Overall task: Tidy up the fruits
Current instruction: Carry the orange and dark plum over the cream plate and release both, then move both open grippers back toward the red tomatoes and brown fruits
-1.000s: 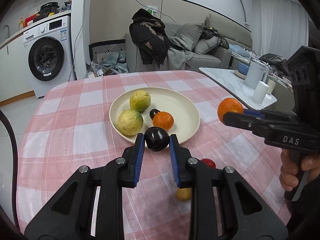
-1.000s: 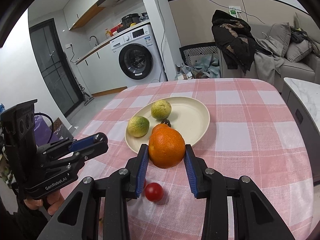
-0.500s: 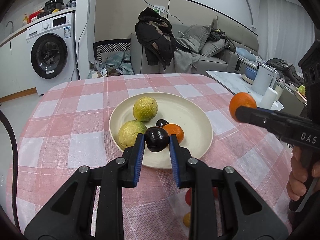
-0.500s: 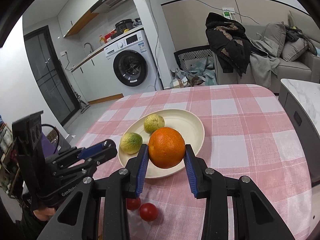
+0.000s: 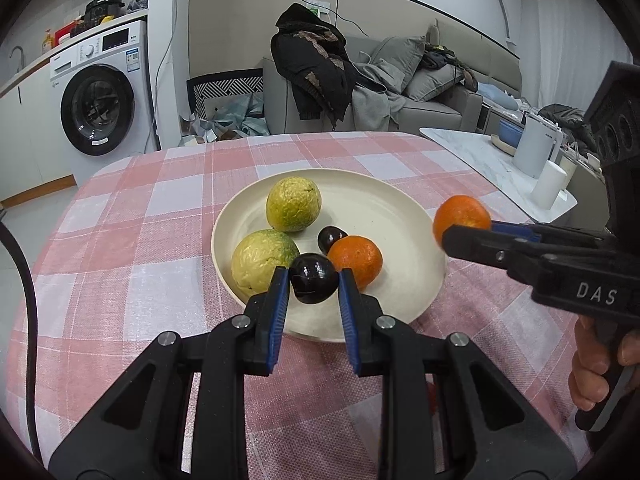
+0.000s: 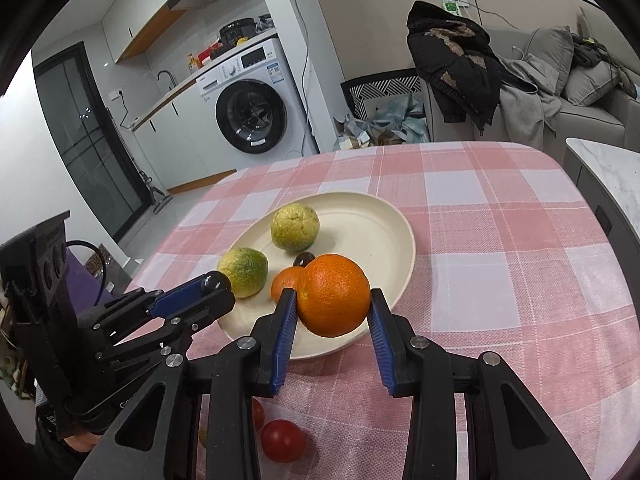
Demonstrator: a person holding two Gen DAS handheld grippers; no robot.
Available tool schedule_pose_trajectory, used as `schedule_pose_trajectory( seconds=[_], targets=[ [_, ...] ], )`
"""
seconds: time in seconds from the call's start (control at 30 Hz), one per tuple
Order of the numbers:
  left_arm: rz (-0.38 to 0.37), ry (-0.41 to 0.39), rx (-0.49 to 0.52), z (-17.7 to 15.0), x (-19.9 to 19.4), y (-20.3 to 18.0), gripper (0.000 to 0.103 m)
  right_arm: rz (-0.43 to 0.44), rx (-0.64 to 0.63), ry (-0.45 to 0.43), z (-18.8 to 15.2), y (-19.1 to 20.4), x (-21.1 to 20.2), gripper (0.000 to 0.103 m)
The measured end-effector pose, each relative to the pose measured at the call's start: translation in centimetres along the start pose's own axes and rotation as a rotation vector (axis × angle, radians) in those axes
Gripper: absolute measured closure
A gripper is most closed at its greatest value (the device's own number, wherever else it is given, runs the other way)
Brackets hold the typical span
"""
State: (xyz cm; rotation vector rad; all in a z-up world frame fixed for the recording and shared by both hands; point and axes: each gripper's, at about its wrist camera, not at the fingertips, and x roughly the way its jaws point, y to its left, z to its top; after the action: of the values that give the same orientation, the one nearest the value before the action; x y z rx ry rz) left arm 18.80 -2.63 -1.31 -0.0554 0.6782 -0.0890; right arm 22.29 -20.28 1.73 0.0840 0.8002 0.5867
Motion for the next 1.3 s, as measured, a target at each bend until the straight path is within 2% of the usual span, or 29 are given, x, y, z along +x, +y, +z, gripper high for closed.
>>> schedule_pose_trajectory(
  seconds=[0.27, 0.37, 0.57, 0.63, 0.7, 0.73, 0.77, 0.8, 0.87, 0.9, 0.93, 1.0, 1.07, 1.3],
  targets=[
    [0.005, 0.021, 0.009, -0.3, 1.0, 0.2, 0.081, -0.03, -0.014, 0.051, -0.7, 0.0, 2.4, 0.066],
    [-0.006, 0.023, -0.003, -0.2, 1.1, 0.5, 0.081, -0.056, -0.041, 0.045, -1.0, 0.2, 2.4, 0.066],
    [0.008, 0.025, -0.006, -0.2, 1.1, 0.6, 0.081, -0.055, -0.045, 0.037, -0.8, 0.5, 2.4, 0.066],
    [0.013, 0.026, -0.002, -0.3, 1.1, 0.6, 0.08, -0.061, -0.049, 0.032, -0.8, 0.5, 2.2, 0.063],
    [0.024, 0.038, 0.004, -0.4, 1.0, 0.7, 0.078, -0.063, -0.049, 0.023, -0.8, 0.5, 1.9, 0.05],
    [0.028, 0.042, 0.006, -0.4, 0.9, 0.7, 0.073, -0.062, -0.05, 0.019, -0.8, 0.4, 1.6, 0.048],
    [0.031, 0.044, 0.008, -0.4, 0.8, 0.7, 0.063, -0.062, -0.053, 0.016, -0.9, 0.4, 1.3, 0.044],
    [0.032, 0.042, 0.008, -0.4, 0.5, 0.7, 0.058, -0.063, -0.056, 0.015, -0.9, 0.4, 1.1, 0.036],
    [0.032, 0.03, 0.005, -0.4, -0.4, 0.8, 0.031, -0.057, -0.061, 0.02, -1.1, 0.4, 0.6, 0.025],
    [0.032, 0.023, 0.002, -0.4, -0.9, 0.9, 0.026, -0.054, -0.063, 0.02, -1.2, 0.3, 0.3, 0.02],
    [0.032, 0.014, -0.004, -0.4, -1.5, 1.0, 0.016, -0.053, -0.067, 0.019, -1.4, 0.3, -0.1, 0.017],
    [0.025, -0.003, -0.006, -0.5, -3.0, 1.0, 0.012, -0.061, -0.073, 0.022, -1.7, 0.3, -0.7, 0.006],
    [0.03, -0.015, -0.002, -0.7, -4.4, 1.1, 0.001, -0.073, -0.081, 0.02, -2.0, 0.2, -1.4, 0.002],
    [0.071, -0.055, 0.049, -2.0, -9.2, 0.5, 0.001, -0.04, -0.085, 0.009, -2.7, 0.7, -4.0, 0.0]
  ],
)
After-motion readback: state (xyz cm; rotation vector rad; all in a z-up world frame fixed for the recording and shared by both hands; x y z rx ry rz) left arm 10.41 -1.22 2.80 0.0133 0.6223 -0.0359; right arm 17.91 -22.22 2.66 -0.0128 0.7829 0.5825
